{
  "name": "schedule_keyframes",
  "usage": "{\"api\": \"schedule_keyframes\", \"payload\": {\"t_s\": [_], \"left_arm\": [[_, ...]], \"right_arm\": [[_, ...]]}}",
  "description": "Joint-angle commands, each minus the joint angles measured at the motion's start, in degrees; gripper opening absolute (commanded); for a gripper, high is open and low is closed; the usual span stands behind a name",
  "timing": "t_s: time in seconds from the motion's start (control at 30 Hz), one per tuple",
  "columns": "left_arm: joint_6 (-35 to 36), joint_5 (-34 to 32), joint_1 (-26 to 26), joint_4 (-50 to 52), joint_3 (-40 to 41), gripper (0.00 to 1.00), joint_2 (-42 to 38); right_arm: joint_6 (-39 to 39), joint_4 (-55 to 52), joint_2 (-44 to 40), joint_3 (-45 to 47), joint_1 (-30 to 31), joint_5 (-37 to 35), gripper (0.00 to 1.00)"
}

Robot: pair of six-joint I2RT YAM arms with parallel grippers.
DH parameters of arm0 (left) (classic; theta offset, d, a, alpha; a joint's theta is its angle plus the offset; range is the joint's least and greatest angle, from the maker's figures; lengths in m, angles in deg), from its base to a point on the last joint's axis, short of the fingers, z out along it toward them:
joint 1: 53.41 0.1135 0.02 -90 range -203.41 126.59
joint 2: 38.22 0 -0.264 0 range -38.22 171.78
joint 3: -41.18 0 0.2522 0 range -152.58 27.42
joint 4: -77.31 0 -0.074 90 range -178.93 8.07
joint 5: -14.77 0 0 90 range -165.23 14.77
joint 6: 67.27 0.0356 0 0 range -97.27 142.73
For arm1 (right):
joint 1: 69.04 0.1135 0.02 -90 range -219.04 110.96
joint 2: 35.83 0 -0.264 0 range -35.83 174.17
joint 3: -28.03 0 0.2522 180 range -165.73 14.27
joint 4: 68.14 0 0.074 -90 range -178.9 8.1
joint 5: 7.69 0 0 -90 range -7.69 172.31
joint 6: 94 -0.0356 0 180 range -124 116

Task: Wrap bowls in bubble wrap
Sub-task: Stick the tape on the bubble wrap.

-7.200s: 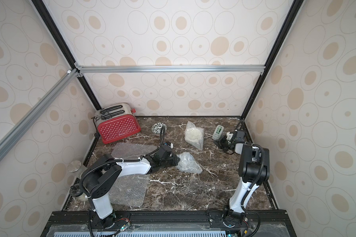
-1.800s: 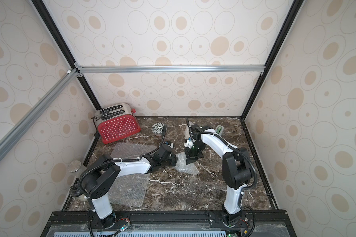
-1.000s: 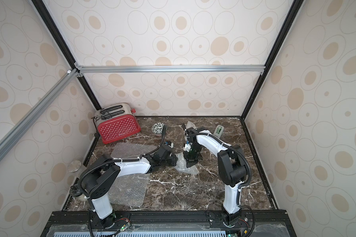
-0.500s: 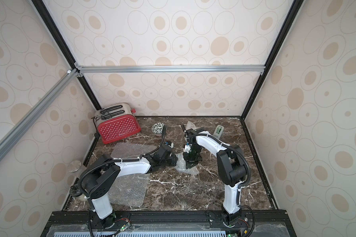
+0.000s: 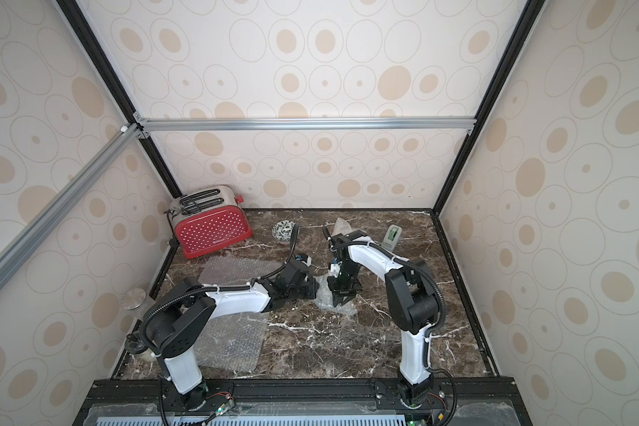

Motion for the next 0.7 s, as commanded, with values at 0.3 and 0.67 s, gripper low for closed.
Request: {"api": "schedule_keyframes", "payload": {"t_s": [0.3, 0.67], "left_arm": [[-1.6, -3.0, 0.4, 0.4, 1.9, 0.50, -9.7], [-12.3, 4.3, 0.4, -7.0, 10.7, 0.77, -13.5]], "right_arm": [[-0.5, -1.7, 1.7, -1.9, 0.6, -1.8, 0.26], [-0.4, -1.6, 2.2, -2.1, 0.6, -1.7, 0.26]]}}
